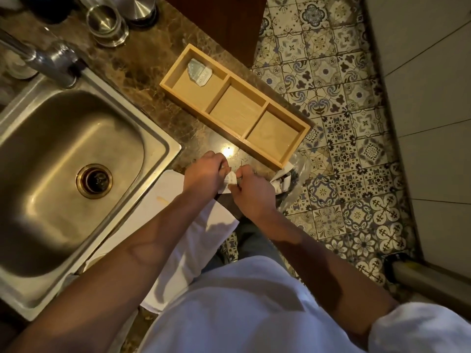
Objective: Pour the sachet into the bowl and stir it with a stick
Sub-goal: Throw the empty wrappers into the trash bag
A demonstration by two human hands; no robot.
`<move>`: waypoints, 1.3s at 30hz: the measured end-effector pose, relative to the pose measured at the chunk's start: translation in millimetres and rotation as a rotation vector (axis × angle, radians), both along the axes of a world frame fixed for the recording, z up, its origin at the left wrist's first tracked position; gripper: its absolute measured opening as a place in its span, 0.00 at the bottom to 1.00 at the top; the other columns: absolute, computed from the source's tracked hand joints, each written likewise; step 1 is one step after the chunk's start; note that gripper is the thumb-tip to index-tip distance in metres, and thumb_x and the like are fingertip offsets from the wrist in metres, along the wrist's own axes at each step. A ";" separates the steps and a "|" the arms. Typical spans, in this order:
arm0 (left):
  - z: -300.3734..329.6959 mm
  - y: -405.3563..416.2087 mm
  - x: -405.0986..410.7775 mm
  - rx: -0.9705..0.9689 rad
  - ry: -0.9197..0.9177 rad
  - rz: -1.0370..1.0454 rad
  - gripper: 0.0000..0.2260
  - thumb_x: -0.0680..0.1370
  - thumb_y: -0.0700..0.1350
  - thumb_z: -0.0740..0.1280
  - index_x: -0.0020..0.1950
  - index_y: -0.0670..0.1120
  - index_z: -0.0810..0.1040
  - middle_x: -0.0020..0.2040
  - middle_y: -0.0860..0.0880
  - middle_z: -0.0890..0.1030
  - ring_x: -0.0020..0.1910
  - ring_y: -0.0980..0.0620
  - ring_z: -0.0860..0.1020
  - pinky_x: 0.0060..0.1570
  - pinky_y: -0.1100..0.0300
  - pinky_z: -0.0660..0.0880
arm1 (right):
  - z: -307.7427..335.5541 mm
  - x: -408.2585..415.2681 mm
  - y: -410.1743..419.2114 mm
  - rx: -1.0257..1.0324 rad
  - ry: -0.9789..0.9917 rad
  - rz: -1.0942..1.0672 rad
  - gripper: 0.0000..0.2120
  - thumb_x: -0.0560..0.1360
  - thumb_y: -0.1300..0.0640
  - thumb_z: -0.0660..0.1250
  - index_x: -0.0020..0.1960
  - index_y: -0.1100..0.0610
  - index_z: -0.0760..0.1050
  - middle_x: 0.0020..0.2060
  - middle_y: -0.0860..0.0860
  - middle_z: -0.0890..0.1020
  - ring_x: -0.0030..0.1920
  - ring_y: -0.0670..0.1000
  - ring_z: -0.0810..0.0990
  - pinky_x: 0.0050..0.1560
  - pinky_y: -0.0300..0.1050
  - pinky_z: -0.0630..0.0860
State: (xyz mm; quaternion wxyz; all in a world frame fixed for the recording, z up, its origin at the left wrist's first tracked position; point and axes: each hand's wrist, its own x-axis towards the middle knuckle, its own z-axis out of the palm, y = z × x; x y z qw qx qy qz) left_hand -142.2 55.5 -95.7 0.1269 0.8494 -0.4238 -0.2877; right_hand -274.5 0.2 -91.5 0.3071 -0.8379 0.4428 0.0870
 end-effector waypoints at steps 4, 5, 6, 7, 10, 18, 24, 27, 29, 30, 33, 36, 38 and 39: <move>1.9 3.7 2.8 -0.033 0.015 0.055 0.08 0.80 0.47 0.66 0.51 0.44 0.81 0.48 0.44 0.82 0.45 0.44 0.79 0.40 0.56 0.66 | 2.0 1.3 -0.5 0.011 0.020 0.031 0.09 0.80 0.49 0.65 0.56 0.54 0.75 0.44 0.51 0.85 0.44 0.55 0.85 0.39 0.44 0.73; 1.7 5.3 3.3 -0.036 0.028 0.077 0.08 0.80 0.47 0.66 0.50 0.44 0.80 0.46 0.45 0.81 0.43 0.45 0.78 0.39 0.56 0.66 | 3.0 0.8 -0.3 0.006 0.015 0.033 0.09 0.81 0.49 0.64 0.56 0.54 0.75 0.44 0.51 0.85 0.44 0.55 0.85 0.38 0.43 0.71; 1.8 6.8 3.7 -0.033 0.044 0.101 0.08 0.80 0.48 0.66 0.48 0.44 0.79 0.44 0.46 0.80 0.42 0.46 0.77 0.38 0.56 0.65 | 3.9 0.3 -0.3 0.000 0.012 0.036 0.09 0.81 0.49 0.64 0.56 0.54 0.75 0.44 0.51 0.85 0.44 0.55 0.84 0.38 0.43 0.69; 2.2 8.3 4.2 -0.031 0.058 0.122 0.09 0.80 0.49 0.67 0.47 0.44 0.78 0.42 0.48 0.79 0.41 0.46 0.76 0.37 0.56 0.65 | 4.2 -0.1 -0.6 -0.005 0.012 0.040 0.10 0.81 0.49 0.64 0.56 0.54 0.76 0.43 0.51 0.85 0.43 0.54 0.84 0.38 0.42 0.69; 5.6 12.3 5.9 -0.040 0.066 0.136 0.12 0.81 0.53 0.66 0.47 0.45 0.77 0.40 0.50 0.77 0.39 0.48 0.75 0.37 0.55 0.66 | 6.7 -1.7 -1.5 -0.010 0.012 0.048 0.10 0.81 0.49 0.64 0.55 0.54 0.77 0.42 0.51 0.85 0.42 0.53 0.83 0.38 0.42 0.69; 20.8 17.6 6.4 -0.177 0.166 0.203 0.13 0.81 0.53 0.67 0.46 0.45 0.82 0.43 0.48 0.82 0.42 0.49 0.78 0.39 0.57 0.69 | 18.1 -13.1 -11.1 -0.004 -0.042 -0.012 0.11 0.78 0.45 0.65 0.43 0.50 0.78 0.33 0.45 0.80 0.35 0.46 0.78 0.36 0.44 0.78; 36.0 17.2 -1.2 -0.248 0.219 0.254 0.10 0.81 0.48 0.68 0.51 0.43 0.85 0.44 0.49 0.85 0.42 0.52 0.80 0.42 0.63 0.73 | 34.9 -28.0 -21.7 -0.024 -0.152 0.013 0.11 0.79 0.48 0.66 0.42 0.52 0.80 0.30 0.45 0.77 0.32 0.47 0.76 0.35 0.46 0.77; 46.0 17.0 -8.7 -0.266 0.254 0.287 0.09 0.81 0.47 0.68 0.53 0.44 0.86 0.43 0.53 0.83 0.39 0.59 0.79 0.42 0.70 0.72 | 43.9 -39.1 -26.7 0.005 -0.190 -0.015 0.11 0.79 0.49 0.66 0.39 0.50 0.78 0.26 0.44 0.72 0.30 0.47 0.73 0.33 0.44 0.70; 53.1 16.5 -13.6 -0.277 0.274 0.317 0.09 0.81 0.48 0.68 0.53 0.45 0.86 0.42 0.54 0.83 0.39 0.62 0.79 0.41 0.71 0.71 | 49.4 -49.7 -31.7 0.029 -0.217 -0.030 0.11 0.80 0.48 0.65 0.39 0.47 0.76 0.26 0.44 0.72 0.30 0.45 0.73 0.32 0.42 0.68; 58.0 16.2 -16.6 -0.284 0.293 0.337 0.09 0.81 0.48 0.69 0.52 0.45 0.86 0.42 0.54 0.83 0.38 0.61 0.79 0.41 0.69 0.72 | 53.5 -54.7 -34.6 0.033 -0.224 -0.033 0.10 0.80 0.46 0.64 0.42 0.47 0.78 0.27 0.44 0.74 0.30 0.45 0.74 0.32 0.42 0.68; 76.3 12.9 -29.3 -0.315 0.377 0.403 0.07 0.81 0.47 0.69 0.49 0.48 0.86 0.40 0.55 0.84 0.35 0.62 0.79 0.41 0.65 0.75 | 63.8 -68.0 -44.3 0.014 -0.199 -0.036 0.13 0.81 0.43 0.63 0.50 0.50 0.81 0.30 0.44 0.77 0.33 0.47 0.78 0.32 0.42 0.72; 96.5 10.4 -42.3 -0.361 0.481 0.467 0.06 0.80 0.47 0.70 0.45 0.51 0.87 0.38 0.52 0.86 0.33 0.59 0.79 0.44 0.58 0.79 | 79.3 -84.5 -50.8 -0.020 -0.227 -0.088 0.12 0.81 0.44 0.64 0.47 0.50 0.80 0.29 0.43 0.76 0.31 0.45 0.77 0.34 0.43 0.75; 110.8 9.3 -48.1 -0.384 0.542 0.500 0.05 0.79 0.49 0.72 0.45 0.54 0.87 0.40 0.51 0.87 0.38 0.54 0.82 0.48 0.51 0.82 | 91.3 -95.9 -53.1 -0.038 -0.275 -0.119 0.12 0.81 0.45 0.65 0.42 0.49 0.78 0.27 0.44 0.75 0.29 0.44 0.76 0.33 0.43 0.75; 117.9 9.7 -50.1 -0.403 0.572 0.506 0.05 0.79 0.49 0.72 0.47 0.53 0.88 0.41 0.51 0.87 0.39 0.52 0.82 0.50 0.48 0.83 | 96.6 -101.4 -53.6 -0.026 -0.301 -0.147 0.13 0.81 0.46 0.66 0.39 0.48 0.76 0.27 0.46 0.77 0.29 0.46 0.77 0.33 0.43 0.75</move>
